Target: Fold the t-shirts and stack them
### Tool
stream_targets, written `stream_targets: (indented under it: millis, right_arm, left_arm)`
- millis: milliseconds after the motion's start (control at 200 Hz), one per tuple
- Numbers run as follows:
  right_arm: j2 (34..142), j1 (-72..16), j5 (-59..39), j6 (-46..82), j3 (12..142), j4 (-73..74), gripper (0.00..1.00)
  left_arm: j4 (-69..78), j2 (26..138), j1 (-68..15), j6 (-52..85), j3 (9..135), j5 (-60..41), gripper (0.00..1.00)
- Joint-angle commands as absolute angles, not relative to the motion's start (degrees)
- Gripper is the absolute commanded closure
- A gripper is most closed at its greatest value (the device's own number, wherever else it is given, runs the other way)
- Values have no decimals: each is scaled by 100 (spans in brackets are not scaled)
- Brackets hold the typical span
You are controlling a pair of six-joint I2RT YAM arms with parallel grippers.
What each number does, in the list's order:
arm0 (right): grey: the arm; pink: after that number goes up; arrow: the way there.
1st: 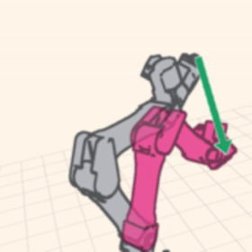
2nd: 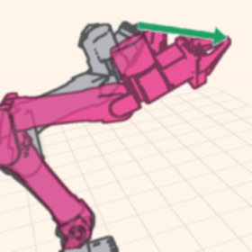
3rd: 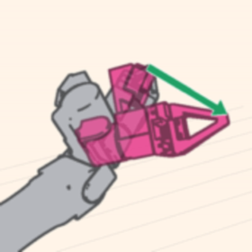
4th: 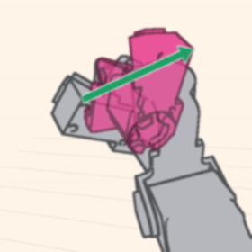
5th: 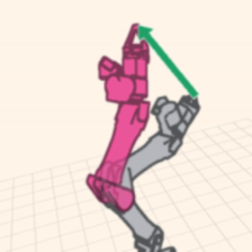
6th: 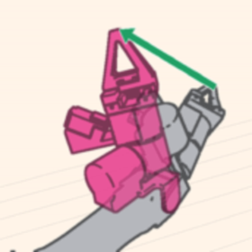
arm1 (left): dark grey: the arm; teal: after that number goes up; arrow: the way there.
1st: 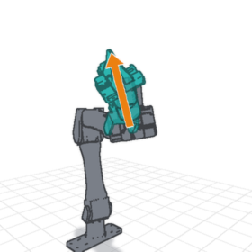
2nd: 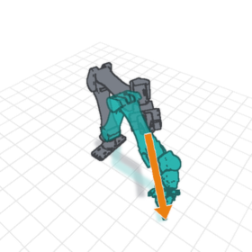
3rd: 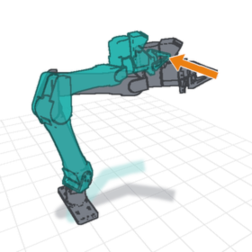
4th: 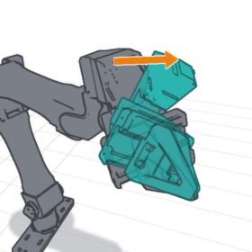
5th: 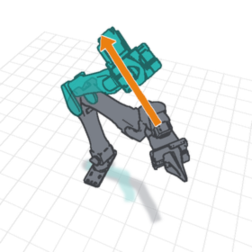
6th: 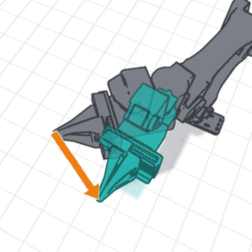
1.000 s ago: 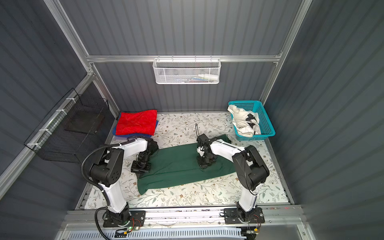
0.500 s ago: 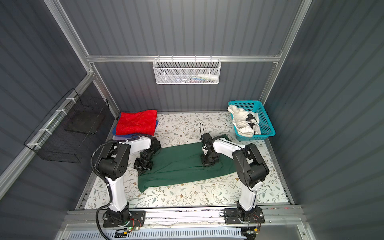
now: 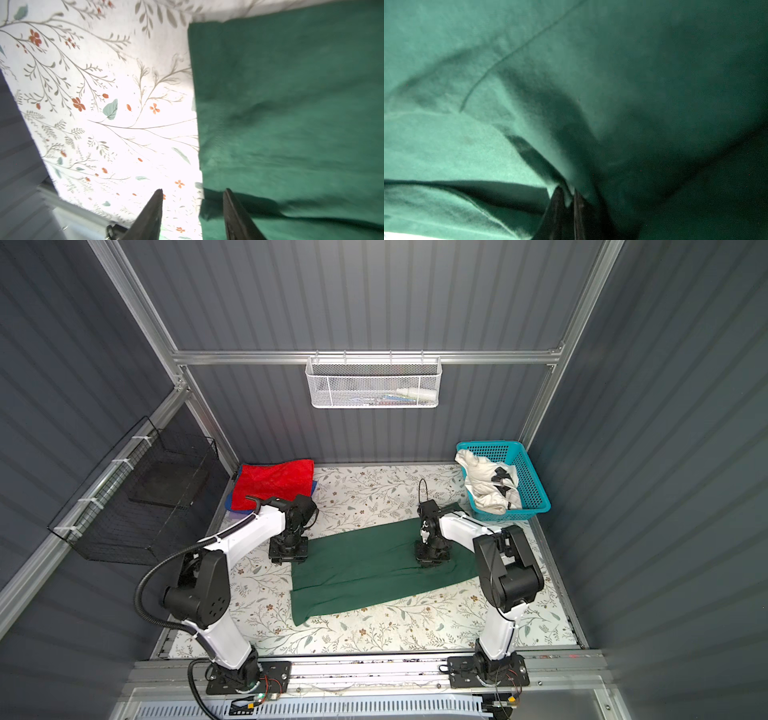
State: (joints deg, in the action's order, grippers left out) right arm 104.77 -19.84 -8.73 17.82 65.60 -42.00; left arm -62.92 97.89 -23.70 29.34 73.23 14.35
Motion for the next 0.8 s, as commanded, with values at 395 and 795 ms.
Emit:
stream_targets:
  millis: [395,795]
  right_arm:
    - [9498,-1555,-578,2485,6632,-4185,37]
    - [8575,-932,-609,2840,5880,-4239,37]
  left_arm:
    - [-4337,9971,-2865,3539,6164,427,49]
    - [-3740,10943,-2780,3376,6245,387,60]
